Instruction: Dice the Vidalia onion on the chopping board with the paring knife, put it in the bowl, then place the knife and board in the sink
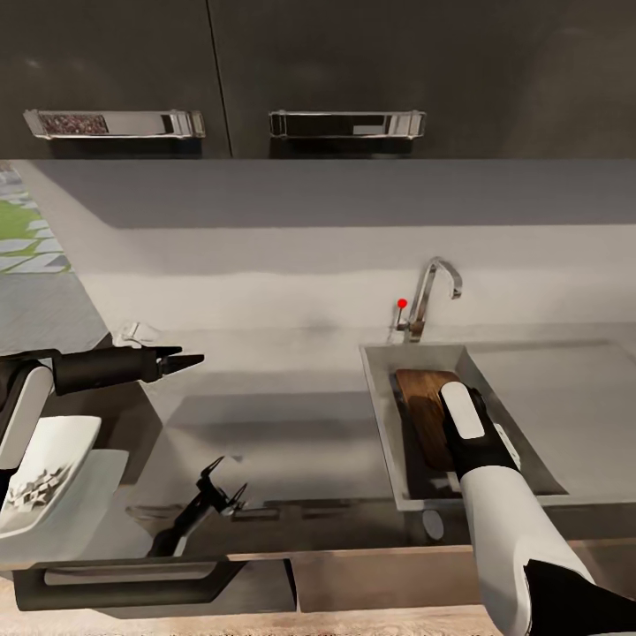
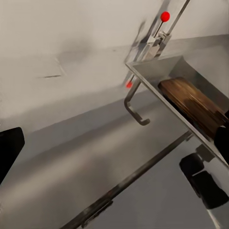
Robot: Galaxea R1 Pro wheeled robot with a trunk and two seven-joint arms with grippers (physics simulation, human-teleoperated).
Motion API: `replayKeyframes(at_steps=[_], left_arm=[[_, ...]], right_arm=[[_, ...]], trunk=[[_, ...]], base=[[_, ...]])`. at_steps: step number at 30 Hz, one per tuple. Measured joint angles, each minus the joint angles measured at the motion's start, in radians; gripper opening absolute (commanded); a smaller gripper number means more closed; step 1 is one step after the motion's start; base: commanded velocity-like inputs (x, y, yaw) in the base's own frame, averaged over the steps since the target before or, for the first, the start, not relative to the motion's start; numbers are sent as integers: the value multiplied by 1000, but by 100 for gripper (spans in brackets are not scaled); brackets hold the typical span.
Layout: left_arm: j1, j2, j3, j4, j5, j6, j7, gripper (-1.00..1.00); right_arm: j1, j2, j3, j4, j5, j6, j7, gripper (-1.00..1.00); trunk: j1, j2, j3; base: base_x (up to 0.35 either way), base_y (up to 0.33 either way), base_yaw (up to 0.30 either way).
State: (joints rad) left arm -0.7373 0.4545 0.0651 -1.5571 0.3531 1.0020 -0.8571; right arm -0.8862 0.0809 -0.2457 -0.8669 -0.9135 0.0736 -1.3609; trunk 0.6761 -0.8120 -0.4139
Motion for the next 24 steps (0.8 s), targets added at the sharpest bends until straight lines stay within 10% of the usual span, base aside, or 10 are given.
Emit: replayKeyframes(at_steps=[24], left_arm=[[-86, 9, 0, -11, 0, 4, 3, 100]], right_arm=[[0, 0, 0, 0, 0, 0, 0, -100]], trunk=[[0, 0, -17]], base=[[0, 0, 0]])
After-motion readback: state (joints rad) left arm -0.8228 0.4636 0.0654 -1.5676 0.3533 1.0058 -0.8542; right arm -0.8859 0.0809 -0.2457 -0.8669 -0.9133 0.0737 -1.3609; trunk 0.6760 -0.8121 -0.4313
